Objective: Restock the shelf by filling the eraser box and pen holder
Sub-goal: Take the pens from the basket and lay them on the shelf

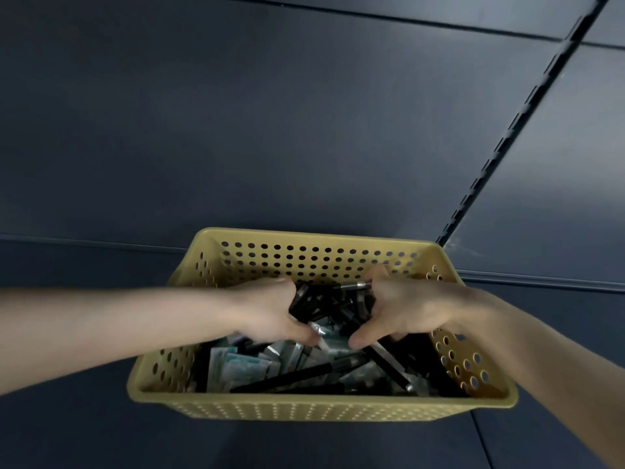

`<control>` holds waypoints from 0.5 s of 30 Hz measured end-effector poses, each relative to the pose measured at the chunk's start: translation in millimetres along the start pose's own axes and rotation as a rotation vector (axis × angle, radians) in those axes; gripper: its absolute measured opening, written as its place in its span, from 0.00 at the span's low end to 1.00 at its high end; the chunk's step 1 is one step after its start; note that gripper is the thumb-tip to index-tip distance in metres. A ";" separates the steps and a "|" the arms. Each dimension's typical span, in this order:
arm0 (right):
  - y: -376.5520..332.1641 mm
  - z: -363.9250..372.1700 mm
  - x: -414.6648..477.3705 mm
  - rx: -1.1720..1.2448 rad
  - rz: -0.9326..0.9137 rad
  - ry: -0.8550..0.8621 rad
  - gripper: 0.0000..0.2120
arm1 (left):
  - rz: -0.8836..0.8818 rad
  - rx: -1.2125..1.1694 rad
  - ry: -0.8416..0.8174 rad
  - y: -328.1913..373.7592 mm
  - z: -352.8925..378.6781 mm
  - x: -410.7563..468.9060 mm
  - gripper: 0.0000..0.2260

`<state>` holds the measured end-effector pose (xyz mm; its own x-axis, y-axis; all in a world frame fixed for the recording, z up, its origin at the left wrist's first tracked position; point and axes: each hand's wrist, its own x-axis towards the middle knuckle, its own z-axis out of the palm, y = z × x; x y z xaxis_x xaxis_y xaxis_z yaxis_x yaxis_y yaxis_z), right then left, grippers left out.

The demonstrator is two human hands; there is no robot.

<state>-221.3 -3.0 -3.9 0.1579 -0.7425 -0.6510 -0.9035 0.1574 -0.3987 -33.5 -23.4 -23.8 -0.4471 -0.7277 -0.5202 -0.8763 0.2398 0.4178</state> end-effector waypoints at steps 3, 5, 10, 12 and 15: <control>-1.9 2.0 1.8 0.060 -0.004 0.011 0.53 | -0.055 -0.147 -0.005 -2.5 -3.4 0.9 0.16; -4.2 3.2 0.4 0.077 -0.009 0.015 0.47 | -0.129 -0.239 -0.008 -7.8 -4.2 0.8 0.22; -3.8 3.8 -2.0 0.246 0.010 -0.072 0.18 | -0.194 -0.415 -0.116 -11.3 -3.4 4.3 0.27; -4.2 3.4 -3.0 0.255 -0.002 -0.119 0.13 | -0.181 -0.485 -0.155 -10.0 -2.1 5.3 0.28; -4.2 2.3 -1.7 0.284 0.008 -0.147 0.14 | -0.157 -0.458 -0.126 -4.9 -5.2 3.5 0.27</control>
<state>-216.9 -0.9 -2.5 0.2259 -0.6416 -0.7330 -0.7605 0.3541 -0.5443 -29.9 -30.4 -23.8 -0.3587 -0.6420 -0.6776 -0.7790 -0.1939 0.5962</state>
